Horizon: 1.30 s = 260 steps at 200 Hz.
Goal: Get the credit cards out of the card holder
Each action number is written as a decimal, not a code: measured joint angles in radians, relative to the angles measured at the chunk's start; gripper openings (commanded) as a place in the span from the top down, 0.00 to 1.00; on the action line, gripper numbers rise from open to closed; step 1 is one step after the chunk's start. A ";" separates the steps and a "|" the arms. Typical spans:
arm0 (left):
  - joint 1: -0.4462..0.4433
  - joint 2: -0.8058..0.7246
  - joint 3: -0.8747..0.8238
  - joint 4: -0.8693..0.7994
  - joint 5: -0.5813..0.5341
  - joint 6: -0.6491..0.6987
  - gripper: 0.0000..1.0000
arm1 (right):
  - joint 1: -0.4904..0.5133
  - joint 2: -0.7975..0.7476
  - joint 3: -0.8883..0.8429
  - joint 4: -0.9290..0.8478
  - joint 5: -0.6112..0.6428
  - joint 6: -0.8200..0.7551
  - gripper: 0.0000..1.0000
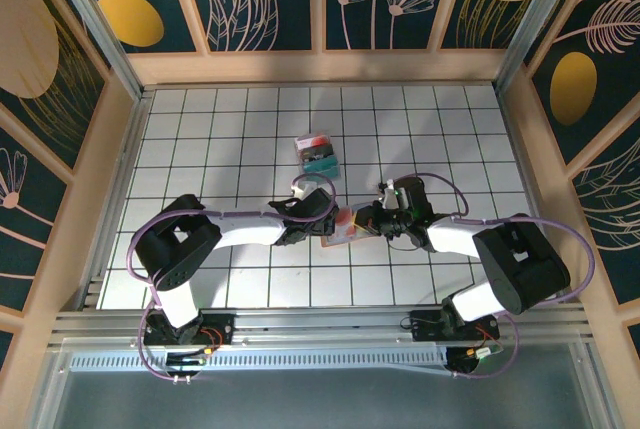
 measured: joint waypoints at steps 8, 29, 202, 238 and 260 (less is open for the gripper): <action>0.000 0.000 0.000 0.000 0.000 0.000 0.01 | 0.000 -0.001 0.000 0.001 -0.002 0.003 0.91; 0.000 0.000 0.000 0.001 0.000 0.000 0.01 | -0.002 -0.005 -0.005 0.011 -0.004 0.012 0.91; -0.002 0.002 0.000 0.004 -0.010 -0.001 0.01 | -0.051 -0.119 -0.015 -0.108 0.047 -0.041 1.00; -0.002 -0.004 0.000 0.002 -0.011 0.000 0.01 | -0.055 -0.160 -0.015 -0.132 0.055 -0.063 1.00; -0.002 -0.014 0.003 -0.022 -0.012 0.001 0.01 | -0.056 -0.180 -0.021 -0.134 0.058 -0.069 1.00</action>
